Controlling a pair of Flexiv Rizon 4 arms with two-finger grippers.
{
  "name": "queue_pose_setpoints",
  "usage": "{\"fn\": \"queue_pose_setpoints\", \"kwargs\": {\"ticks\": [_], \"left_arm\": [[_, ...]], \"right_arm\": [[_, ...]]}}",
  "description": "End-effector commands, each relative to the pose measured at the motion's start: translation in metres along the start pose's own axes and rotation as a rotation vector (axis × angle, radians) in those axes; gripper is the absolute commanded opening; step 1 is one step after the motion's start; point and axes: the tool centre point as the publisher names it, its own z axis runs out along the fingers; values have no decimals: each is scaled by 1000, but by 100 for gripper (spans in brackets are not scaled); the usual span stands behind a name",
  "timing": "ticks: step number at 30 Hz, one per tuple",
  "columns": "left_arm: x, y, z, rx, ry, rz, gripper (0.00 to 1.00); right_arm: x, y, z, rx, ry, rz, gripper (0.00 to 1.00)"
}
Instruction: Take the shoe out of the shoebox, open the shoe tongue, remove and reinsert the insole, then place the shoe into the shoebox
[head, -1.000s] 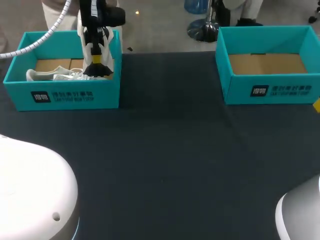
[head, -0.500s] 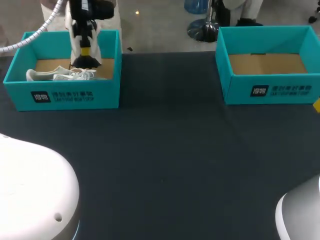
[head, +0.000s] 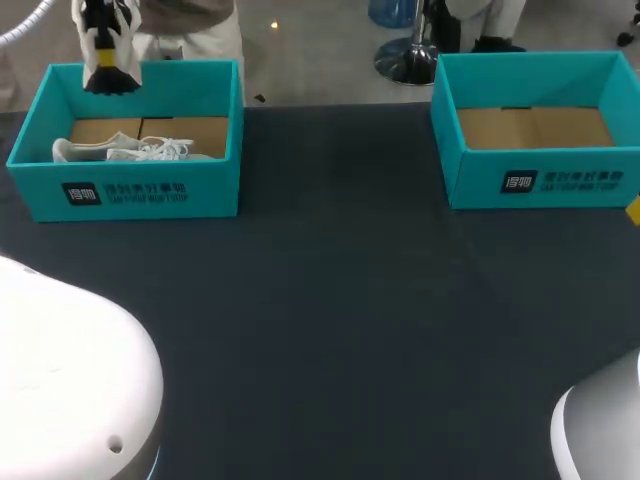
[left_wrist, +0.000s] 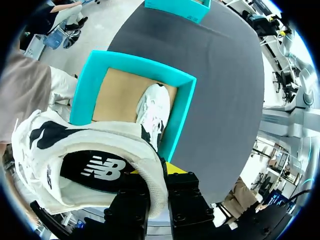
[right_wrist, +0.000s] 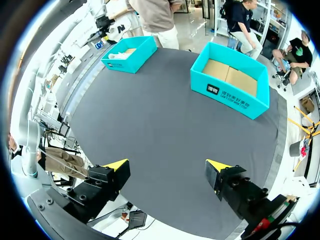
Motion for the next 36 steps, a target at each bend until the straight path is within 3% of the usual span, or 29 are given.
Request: {"fn": "queue_pose_setpoints", "kwargs": {"ticks": [1, 10, 35, 36], "left_arm": [[-33, 13, 1, 18, 97, 14, 0], [-57, 34, 8, 11, 118, 15, 0], [-57, 36, 8, 5, 115, 6, 0], [-56, 33, 10, -23, 104, 62, 0]], "right_arm": [[-1, 3, 0, 6, 2, 0, 100], [-1, 3, 0, 6, 2, 0, 100], [-1, 3, 0, 6, 2, 0, 100], [-1, 3, 0, 6, 2, 0, 100]]}}
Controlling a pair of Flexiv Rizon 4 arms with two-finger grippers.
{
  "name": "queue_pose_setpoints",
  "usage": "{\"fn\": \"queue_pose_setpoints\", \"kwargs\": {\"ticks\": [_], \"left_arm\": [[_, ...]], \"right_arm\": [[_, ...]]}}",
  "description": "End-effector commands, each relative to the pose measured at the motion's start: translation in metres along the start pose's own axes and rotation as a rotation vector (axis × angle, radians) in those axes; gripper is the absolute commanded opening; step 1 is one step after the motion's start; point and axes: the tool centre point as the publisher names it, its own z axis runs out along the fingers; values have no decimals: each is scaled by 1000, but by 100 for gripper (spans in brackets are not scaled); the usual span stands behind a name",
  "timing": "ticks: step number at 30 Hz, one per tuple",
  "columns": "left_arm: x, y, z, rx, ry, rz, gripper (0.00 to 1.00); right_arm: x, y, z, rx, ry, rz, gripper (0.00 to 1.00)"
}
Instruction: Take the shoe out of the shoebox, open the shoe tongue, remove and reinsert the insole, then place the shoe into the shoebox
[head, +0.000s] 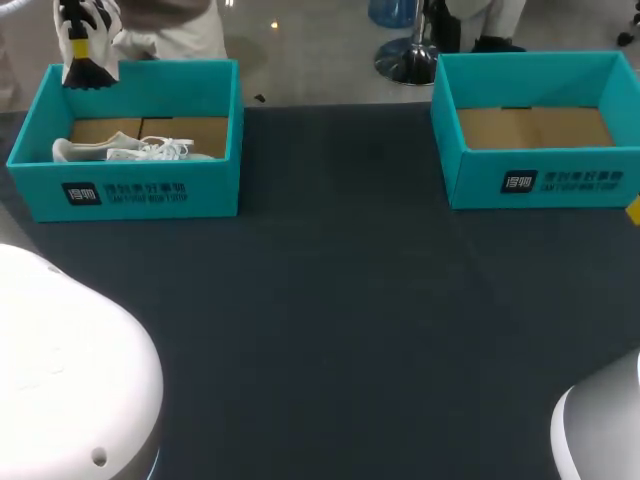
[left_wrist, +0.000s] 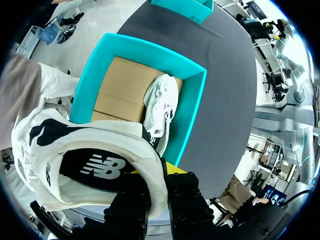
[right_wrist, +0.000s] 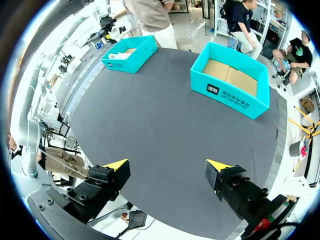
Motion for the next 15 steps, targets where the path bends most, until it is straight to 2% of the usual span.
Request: {"fn": "queue_pose_setpoints", "kwargs": {"ticks": [1, 2, 7, 9, 13, 14, 15], "left_arm": [[1, -3, 0, -59, -17, 99, 0], [1, -4, 2, -88, -38, 95, 0], [-1, 0, 4, -100, -100, 313, 0], [-3, 4, 4, -131, -167, 359, 0], [-9, 11, 4, -152, -206, 552, 0], [-11, 14, 4, -169, -237, 519, 0], [-13, 16, 5, -181, -247, 572, 0]], "right_arm": [[-1, 3, 0, 6, 2, 0, 100], [-1, 3, 0, 6, 2, 0, 100], [-1, 3, 0, 6, 2, 0, 100], [-1, 3, 0, 6, 2, 0, 100], [-1, 3, 0, 6, 2, 0, 100], [-1, 3, 0, 6, 2, 0, 100], [-1, 3, 0, 6, 2, 0, 100]]}}
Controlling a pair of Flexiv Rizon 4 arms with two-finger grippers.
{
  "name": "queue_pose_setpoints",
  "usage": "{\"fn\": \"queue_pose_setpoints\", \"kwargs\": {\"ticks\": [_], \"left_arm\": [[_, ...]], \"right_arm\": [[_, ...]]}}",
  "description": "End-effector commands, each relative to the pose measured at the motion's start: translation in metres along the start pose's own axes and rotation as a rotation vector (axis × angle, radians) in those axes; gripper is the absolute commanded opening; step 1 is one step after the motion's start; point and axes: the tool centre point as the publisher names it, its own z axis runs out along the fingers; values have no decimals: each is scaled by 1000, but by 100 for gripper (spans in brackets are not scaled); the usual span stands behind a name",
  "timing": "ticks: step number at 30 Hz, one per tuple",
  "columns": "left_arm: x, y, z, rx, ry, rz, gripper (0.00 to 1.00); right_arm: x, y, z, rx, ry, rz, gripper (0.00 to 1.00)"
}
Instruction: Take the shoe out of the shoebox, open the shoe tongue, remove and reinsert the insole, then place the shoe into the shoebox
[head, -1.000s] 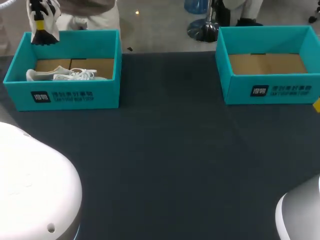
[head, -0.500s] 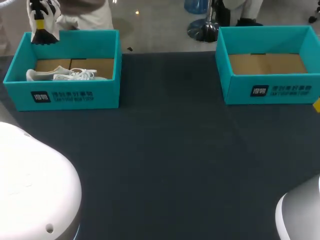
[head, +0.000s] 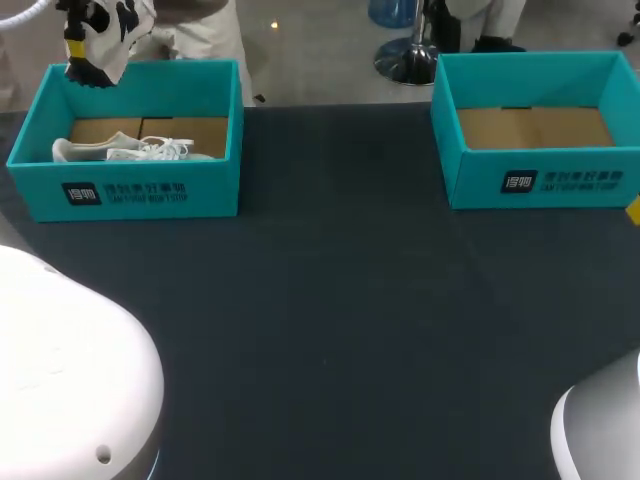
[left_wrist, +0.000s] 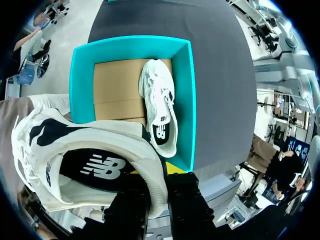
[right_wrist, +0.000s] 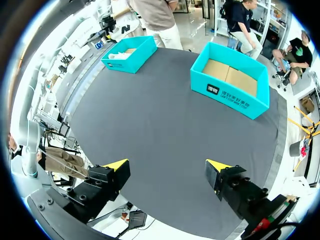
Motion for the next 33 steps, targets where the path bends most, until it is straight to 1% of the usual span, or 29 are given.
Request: {"fn": "queue_pose_setpoints", "kwargs": {"ticks": [1, 3, 4, 5, 6, 9, 12, 18, 20, 22, 23, 33], "left_arm": [[11, 12, 5, -37, -162, 259, 0], [9, 17, 7, -31, -162, 326, 0], [8, 21, 7, 4, -159, 365, 0], [7, 23, 8, 22, -152, 385, 0], [7, 25, 9, -7, -163, 391, 0], [9, 29, 11, 1, -164, 509, 0], [8, 32, 13, -31, -157, 630, 0], [3, 38, 13, -148, -168, 768, 0], [1, 41, 13, -155, -178, 812, 0], [0, 44, 18, -236, -228, 901, 0], [-2, 44, 20, -253, -235, 877, 0], [-2, 44, 20, -253, -235, 877, 0]], "right_arm": [[-1, 3, 0, 6, 2, 0, 100], [-1, 3, 0, 6, 2, 0, 100], [-1, 3, 0, 6, 2, 0, 100], [-1, 3, 0, 6, 2, 0, 100], [-1, 3, 0, 6, 2, 0, 100], [-1, 3, 0, 6, 2, 0, 100], [-1, 3, 0, 6, 2, 0, 100], [-1, 3, 0, 6, 2, 0, 100], [-1, 3, 0, 6, 2, 0, 100], [-1, 3, 0, 6, 2, 0, 100], [-1, 3, 0, 6, 2, 0, 100], [-1, 3, 0, 6, 2, 0, 100]]}}
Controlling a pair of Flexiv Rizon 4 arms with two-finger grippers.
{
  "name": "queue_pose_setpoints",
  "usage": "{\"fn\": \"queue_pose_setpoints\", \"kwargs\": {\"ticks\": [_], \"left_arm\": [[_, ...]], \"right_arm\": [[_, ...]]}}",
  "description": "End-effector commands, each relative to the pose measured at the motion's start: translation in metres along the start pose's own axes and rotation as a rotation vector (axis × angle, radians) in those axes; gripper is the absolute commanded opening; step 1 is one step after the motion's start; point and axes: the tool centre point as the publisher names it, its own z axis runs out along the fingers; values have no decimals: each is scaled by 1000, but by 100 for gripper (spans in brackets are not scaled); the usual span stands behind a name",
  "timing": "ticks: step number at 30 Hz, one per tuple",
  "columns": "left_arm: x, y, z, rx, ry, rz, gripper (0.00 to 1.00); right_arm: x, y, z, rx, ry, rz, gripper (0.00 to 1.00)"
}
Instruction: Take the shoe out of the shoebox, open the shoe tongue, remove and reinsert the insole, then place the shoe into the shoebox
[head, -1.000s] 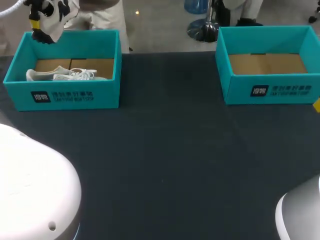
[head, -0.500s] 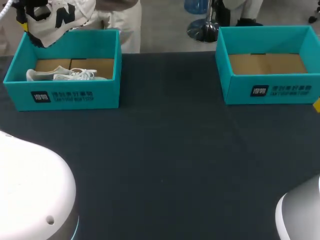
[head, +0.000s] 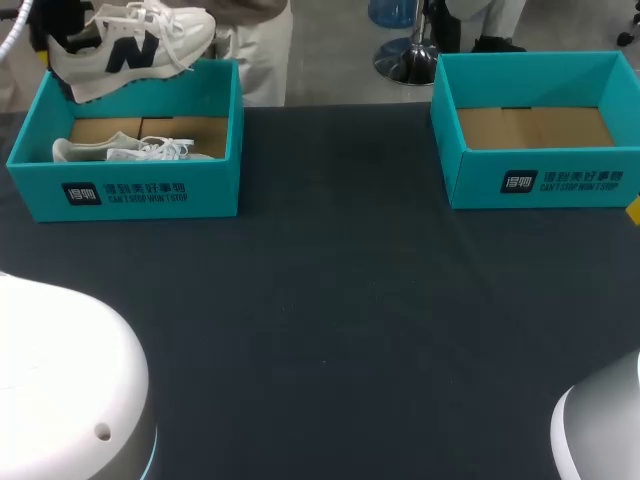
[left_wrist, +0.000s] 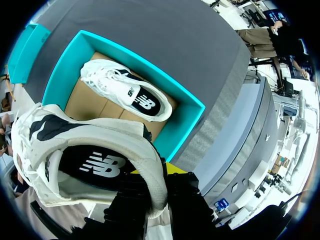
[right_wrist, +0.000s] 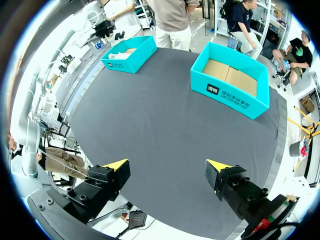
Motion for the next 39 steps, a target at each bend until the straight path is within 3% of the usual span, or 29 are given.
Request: {"fn": "queue_pose_setpoints", "kwargs": {"ticks": [1, 18, 27, 37, 39], "left_arm": [[6, -6, -2, -40, -18, 0, 0], [6, -6, -2, -40, -18, 0, 0], [5, 7, 0, -133, -37, 223, 0], [9, 27, 12, -93, -79, 392, 0], [10, 32, 15, -114, -77, 405, 0]], "right_arm": [[-1, 3, 0, 6, 2, 0, 100], [-1, 3, 0, 6, 2, 0, 100], [-1, 3, 0, 6, 2, 0, 100], [-1, 3, 0, 6, 2, 0, 100], [-1, 3, 0, 6, 2, 0, 100]]}}
